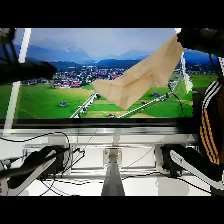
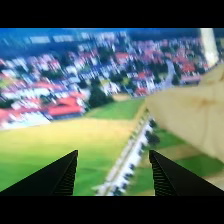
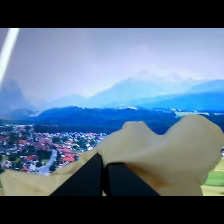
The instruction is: Fold the clothes and pants, and hang the long-sleeved shirts on hangers.
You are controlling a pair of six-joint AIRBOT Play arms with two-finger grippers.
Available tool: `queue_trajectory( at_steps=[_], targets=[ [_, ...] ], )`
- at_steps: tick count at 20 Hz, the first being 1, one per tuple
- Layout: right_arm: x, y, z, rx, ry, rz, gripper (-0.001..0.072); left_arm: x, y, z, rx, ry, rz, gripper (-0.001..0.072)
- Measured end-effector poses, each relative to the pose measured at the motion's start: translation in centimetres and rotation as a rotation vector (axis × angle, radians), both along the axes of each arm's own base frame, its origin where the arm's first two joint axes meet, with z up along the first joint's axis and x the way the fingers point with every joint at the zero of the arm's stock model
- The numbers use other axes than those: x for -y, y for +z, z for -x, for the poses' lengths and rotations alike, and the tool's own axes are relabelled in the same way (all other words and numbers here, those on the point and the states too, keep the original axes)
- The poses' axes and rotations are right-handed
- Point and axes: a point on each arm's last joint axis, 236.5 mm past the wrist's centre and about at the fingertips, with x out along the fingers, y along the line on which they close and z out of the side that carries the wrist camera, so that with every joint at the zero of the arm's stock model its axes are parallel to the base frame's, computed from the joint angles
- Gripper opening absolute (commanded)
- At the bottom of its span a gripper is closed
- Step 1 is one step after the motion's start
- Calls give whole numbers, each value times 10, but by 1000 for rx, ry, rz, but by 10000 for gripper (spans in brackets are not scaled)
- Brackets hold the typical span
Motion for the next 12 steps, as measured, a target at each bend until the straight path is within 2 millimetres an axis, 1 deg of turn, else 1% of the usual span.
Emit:
queue_trajectory(
  at_steps=[1, 4, 5, 7, 9, 12],
  targets=[
    [2, -5, -1, -17, -2, 8, 8, 10, -19, 2, -57, -7, 45, 484],
    [6, -17, -2, -52, -6, 25, 8, 49, -62, 4, -175, -69, 164, 586],
    [6, -19, -2, -62, -6, 29, 8, 64, -75, 2, -199, -89, 197, 586],
    [7, -23, -3, -73, -6, 33, 8, 88, -99, -10, -212, -95, 238, 586],
    [7, -26, -2, -84, -5, 36, 8, 104, -126, -25, -211, -74, 242, 584],
    [8, -27, -1, -91, -4, 39, 8, 120, -161, -36, -213, -48, 219, 572]
  ],
)
